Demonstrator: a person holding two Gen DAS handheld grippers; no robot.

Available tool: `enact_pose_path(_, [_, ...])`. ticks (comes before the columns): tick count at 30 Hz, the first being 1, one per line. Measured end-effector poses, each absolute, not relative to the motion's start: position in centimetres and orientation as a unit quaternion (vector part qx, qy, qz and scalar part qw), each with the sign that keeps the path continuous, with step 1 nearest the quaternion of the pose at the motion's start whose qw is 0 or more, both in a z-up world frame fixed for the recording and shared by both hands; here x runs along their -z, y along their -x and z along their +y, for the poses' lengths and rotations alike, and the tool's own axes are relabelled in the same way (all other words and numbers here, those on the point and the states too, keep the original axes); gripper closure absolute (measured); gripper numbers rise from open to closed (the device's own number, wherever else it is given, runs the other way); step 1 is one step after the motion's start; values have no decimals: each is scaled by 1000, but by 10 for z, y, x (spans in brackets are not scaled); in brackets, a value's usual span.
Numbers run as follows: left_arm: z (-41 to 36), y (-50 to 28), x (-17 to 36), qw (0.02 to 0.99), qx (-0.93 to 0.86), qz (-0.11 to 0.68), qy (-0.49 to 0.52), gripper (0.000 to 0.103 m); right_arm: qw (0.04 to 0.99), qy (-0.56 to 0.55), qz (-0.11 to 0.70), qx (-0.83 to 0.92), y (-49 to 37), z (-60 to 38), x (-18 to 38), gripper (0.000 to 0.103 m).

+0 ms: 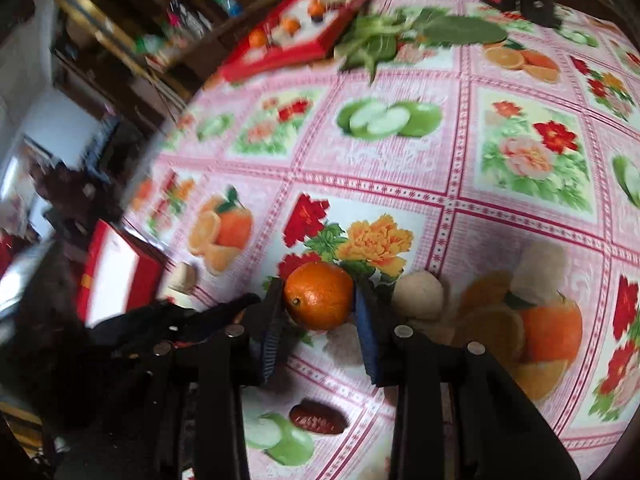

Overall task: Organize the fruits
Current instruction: 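Close the left gripper on one mandarin while the right gripper grasps another, then carry both mandarins over the white red-rimmed tray and open both grippers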

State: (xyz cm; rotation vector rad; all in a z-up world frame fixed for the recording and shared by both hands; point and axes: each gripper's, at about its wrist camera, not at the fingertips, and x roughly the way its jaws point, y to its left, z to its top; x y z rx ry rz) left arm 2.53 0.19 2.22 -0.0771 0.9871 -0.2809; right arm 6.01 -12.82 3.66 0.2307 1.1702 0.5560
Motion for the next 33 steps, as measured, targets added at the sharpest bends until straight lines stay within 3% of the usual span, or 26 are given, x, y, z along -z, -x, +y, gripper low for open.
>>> enact_pose_path(6, [40,36,-66,907,74,411,50,72,814,-151,491,-272,-19,-135,-58,66])
enact_pose_path(12, [105,105,-95,925,-2,375,56,72,801,-170,465,-336,30,-81,-68,66])
enact_pose_path(23, [196,163,-76,915,-146,375,38,72,770,-89,465,-427,115,73,-60,66])
enact_pose_path(33, [223,187,-53,898,-177,401,34,72,787,-4,468,-401,142,129,-34,67])
